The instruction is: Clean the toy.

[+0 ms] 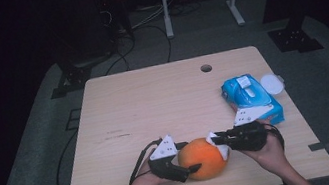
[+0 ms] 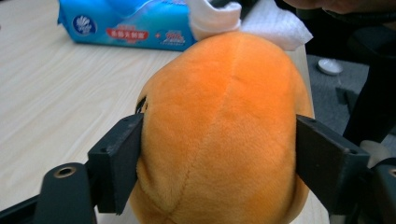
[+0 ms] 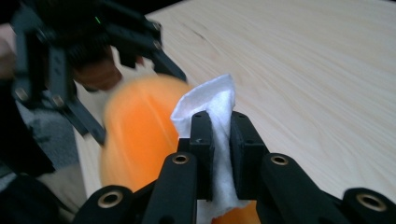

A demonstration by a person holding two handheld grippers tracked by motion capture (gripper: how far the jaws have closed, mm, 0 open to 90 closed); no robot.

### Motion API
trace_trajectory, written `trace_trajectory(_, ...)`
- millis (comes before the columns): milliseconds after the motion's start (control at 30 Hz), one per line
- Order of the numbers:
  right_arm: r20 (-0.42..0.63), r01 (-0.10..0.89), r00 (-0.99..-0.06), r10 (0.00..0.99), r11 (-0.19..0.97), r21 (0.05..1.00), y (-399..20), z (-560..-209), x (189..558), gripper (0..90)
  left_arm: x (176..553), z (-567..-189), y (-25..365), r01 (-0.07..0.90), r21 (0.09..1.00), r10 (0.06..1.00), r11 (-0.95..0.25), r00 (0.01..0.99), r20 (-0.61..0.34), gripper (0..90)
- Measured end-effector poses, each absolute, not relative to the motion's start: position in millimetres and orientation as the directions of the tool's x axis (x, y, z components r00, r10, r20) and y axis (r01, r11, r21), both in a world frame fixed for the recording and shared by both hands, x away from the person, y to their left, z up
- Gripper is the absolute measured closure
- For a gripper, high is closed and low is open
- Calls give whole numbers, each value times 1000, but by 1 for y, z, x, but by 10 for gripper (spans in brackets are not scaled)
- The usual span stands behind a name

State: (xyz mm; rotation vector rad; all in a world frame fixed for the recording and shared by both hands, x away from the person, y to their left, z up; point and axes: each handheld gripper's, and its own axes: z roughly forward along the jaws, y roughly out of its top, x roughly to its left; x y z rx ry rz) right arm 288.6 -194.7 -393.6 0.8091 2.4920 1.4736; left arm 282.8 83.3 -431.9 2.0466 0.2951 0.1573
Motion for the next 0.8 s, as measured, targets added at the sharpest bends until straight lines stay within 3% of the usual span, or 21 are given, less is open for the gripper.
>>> trace_trajectory(100, 137, 348, -869, 476, 388, 853, -184, -387, 286, 801, 279, -431, 81, 110, 877, 263, -467, 965, 19, 213)
trace_trajectory(300, 198, 395, -861, 468, 373, 839, -195, -397, 289, 800, 286, -437, 85, 186, 885, 289, -426, 955, -61, 79)
trace_trajectory(500, 208, 395, -865, 456, 365, 843, -195, -389, 288, 806, 285, -426, 83, 125, 897, 293, -425, 956, 5, 283)
trace_trajectory(600, 201, 369, -876, 439, 340, 865, -192, -380, 287, 808, 286, -424, 81, 79, 902, 341, -425, 937, 78, 294)
trace_trajectory(800, 173, 365, -871, 460, 370, 854, -189, -388, 291, 807, 280, -428, 84, 13, 880, 305, -474, 940, 150, 290)
